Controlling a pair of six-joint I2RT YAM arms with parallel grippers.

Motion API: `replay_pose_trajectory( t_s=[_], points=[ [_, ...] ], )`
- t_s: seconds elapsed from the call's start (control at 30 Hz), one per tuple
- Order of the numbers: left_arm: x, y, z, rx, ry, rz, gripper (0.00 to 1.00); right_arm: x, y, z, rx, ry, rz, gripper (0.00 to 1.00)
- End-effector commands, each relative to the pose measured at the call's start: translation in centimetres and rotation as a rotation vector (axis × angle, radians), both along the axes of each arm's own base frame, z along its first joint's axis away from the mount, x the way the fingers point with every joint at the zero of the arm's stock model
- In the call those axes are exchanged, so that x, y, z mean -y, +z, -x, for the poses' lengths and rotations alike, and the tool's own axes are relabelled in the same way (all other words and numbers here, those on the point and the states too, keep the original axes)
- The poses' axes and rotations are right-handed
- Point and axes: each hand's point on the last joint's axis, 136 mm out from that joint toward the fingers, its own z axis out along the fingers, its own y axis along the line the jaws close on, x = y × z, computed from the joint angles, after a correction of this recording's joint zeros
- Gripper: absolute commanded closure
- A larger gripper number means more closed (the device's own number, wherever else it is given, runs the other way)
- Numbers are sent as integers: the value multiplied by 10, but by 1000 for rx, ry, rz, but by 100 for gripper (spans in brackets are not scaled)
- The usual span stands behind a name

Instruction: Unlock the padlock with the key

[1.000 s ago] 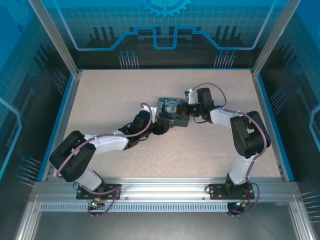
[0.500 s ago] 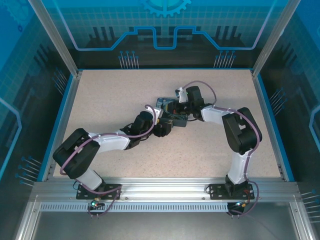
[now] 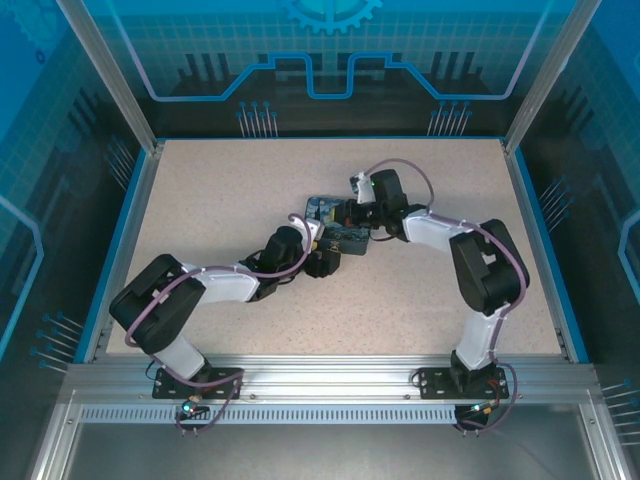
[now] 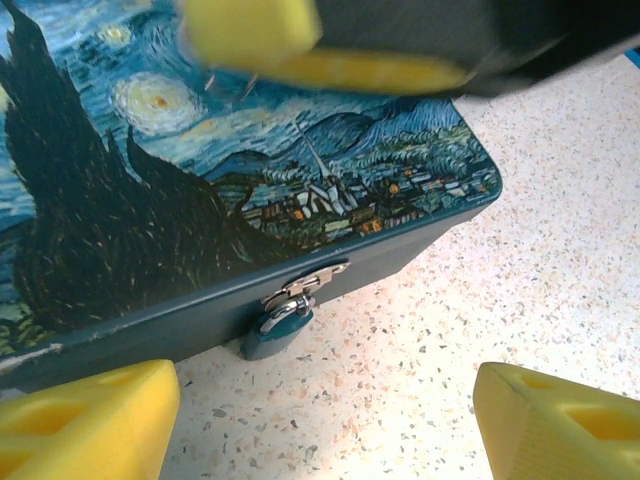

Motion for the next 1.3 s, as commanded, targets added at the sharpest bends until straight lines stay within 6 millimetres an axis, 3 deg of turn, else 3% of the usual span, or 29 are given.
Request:
replay_pose_trajectory(
  t_s=[0.0, 0.43, 0.7, 0.93, 1.27],
  points=[
    [1, -10, 2, 28, -19, -10, 23, 24, 24, 5, 40, -65, 42, 100],
    [-9, -49, -18, 91, 190, -206, 24, 89, 61, 43, 108, -197, 183, 100],
    [10, -53, -25, 111, 185, -226, 24, 128, 61, 60, 108, -284, 204, 100],
    [15, -56, -33, 108, 209, -245, 25, 143, 47, 72, 76, -313, 210, 100],
    [11, -55, -49, 124, 290, -265, 27, 138, 34, 73, 41, -295, 190, 100]
  ],
)
